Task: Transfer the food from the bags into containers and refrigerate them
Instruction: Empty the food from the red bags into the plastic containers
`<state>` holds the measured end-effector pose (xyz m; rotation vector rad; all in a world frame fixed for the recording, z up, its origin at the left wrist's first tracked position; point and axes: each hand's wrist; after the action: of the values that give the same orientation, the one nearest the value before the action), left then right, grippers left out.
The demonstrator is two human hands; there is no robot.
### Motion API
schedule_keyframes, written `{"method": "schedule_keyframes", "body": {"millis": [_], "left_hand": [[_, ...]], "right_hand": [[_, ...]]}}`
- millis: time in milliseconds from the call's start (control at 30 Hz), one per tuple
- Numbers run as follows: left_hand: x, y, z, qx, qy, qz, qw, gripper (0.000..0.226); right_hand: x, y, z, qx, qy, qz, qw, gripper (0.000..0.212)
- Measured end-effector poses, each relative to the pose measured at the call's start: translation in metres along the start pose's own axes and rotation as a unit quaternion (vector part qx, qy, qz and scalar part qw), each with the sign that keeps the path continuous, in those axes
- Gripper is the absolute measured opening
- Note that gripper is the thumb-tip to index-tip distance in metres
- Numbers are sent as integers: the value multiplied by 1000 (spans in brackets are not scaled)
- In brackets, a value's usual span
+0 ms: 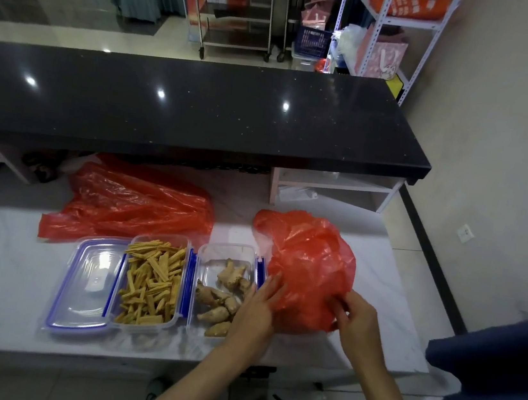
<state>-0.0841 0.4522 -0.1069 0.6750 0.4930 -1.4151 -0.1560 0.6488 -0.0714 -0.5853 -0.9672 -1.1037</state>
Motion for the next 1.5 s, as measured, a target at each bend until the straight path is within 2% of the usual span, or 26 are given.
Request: {"method": "schedule_keyframes", "body": {"millis": [67, 200, 300, 367, 433, 467, 567, 600, 633, 667, 767, 867, 933, 967, 1067, 1200, 1300, 1333, 1433, 1500], "left_hand": [[-2, 1, 5, -53, -25, -27, 998, 61], [-13, 4, 19, -113, 27, -38, 993, 37], [-13, 1, 21, -134, 56, -40, 989, 30], [-13, -2, 21, -147, 93, -21, 985, 25], [-16, -5, 26, -159, 134, 14, 978, 21], [-17, -6, 28, -164, 153, 21, 974, 23], [-18, -10, 32, -166, 174, 33, 970, 26], [-18, -11, 32, -158, 165, 36, 973, 24], [-16, -13, 30, -149, 141, 35, 978, 22], [-12, -14, 28, -138, 104, 31, 984, 25], [-1, -13, 24, -56, 0, -8, 998, 59], [3, -10, 20, 34, -50, -25, 998, 87], [7, -10, 16, 30, -61, -36, 997, 95], [10, -11, 14, 17, -64, -43, 997, 89], [10, -15, 18, -25, -13, -54, 998, 58], [-2, -18, 32, -52, 174, -43, 983, 40], [-17, -11, 42, -53, 257, -24, 965, 22], [-24, -7, 45, -47, 272, -21, 961, 26], [-30, -4, 45, -46, 284, 8, 958, 60], [-32, -4, 44, -64, 297, 32, 952, 69]], "right_hand": [[14, -1, 3, -20, -13, 9, 1000, 17], [35, -7, 4, -52, -18, 7, 998, 37], [39, -11, 6, -68, -42, -11, 997, 49], [38, -10, 5, -49, -63, -19, 997, 42], [32, -6, 2, 2, -103, -33, 994, 28], [27, -3, 1, 32, -102, -36, 994, 28], [5, -1, -2, 129, -4, -30, 991, 74], [-2, -2, -3, 145, 38, -27, 988, 83], [-9, -3, -4, 148, 61, -25, 987, 83], [-11, -4, -5, 134, 52, -31, 989, 73], [-14, -8, -5, 52, 3, -64, 997, 41], [-10, -9, -6, 42, -3, -51, 998, 25], [-7, -10, -7, 30, 4, -41, 999, 17], [-5, -10, -7, 27, 7, -34, 999, 16], [5, -9, -6, 13, -7, -10, 1000, 21], [27, -8, -1, -21, -43, 18, 999, 18], [44, -6, 4, -43, -92, 33, 994, 13], [49, -6, 6, -48, -102, 36, 993, 15], [50, -8, 6, -54, -103, 36, 993, 6], [47, -9, 3, -53, -107, 24, 993, 12]]}}
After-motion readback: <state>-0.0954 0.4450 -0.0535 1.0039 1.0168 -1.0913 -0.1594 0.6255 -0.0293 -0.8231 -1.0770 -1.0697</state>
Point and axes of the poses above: each hand's wrist, its own y-axis away from the middle knuckle, its own z-axis out of the back of the hand, x = y × z, and after that the axes turned 9 degrees about x, right-handed
